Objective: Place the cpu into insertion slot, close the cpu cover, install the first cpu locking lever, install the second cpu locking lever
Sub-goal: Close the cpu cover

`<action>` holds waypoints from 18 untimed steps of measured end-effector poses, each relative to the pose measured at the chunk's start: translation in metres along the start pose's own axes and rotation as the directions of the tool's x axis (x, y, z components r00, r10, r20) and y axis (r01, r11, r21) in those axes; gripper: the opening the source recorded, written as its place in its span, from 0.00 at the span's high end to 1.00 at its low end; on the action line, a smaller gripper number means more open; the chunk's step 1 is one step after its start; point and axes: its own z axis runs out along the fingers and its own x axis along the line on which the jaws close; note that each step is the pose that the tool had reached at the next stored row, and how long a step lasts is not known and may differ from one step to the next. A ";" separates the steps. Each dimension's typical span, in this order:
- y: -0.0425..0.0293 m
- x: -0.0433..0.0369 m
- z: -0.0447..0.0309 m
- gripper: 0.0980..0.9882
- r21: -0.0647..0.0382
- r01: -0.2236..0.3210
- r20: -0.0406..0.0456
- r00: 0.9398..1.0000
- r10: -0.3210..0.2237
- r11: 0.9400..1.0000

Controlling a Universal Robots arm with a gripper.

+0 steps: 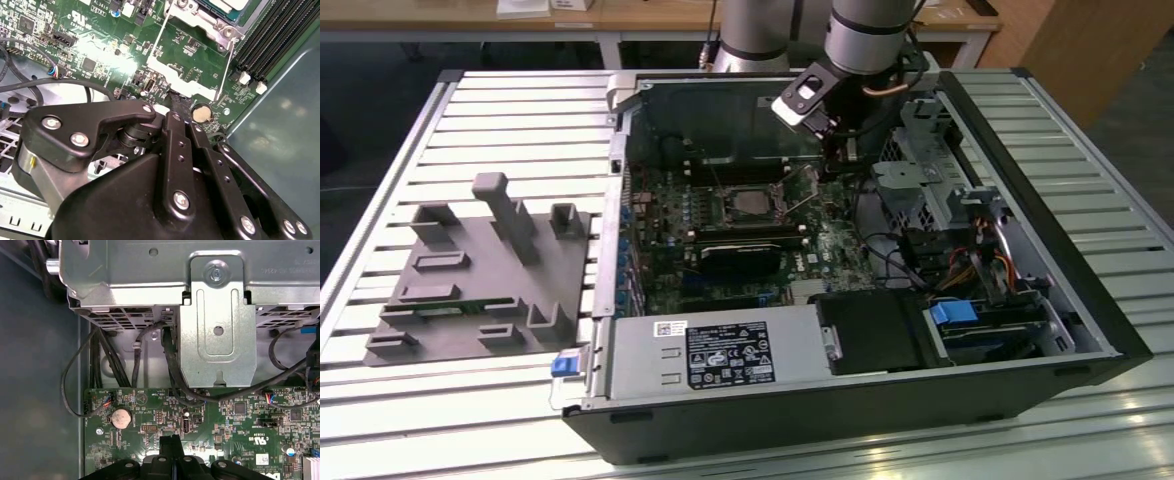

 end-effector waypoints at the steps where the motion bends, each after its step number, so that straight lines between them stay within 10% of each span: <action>1: 0.0000 0.0000 0.0001 0.99 0.007 0.000 0.000 1.000 0.000 1.000; 5: 0.0001 0.0000 0.0001 0.99 0.034 -0.001 0.002 1.000 0.001 0.999; 11: -0.0021 0.0000 0.0002 0.99 0.035 -0.001 0.002 1.000 0.001 0.999; 18: -0.0256 -0.0008 -0.0002 0.99 0.031 -0.002 0.002 1.000 0.002 1.000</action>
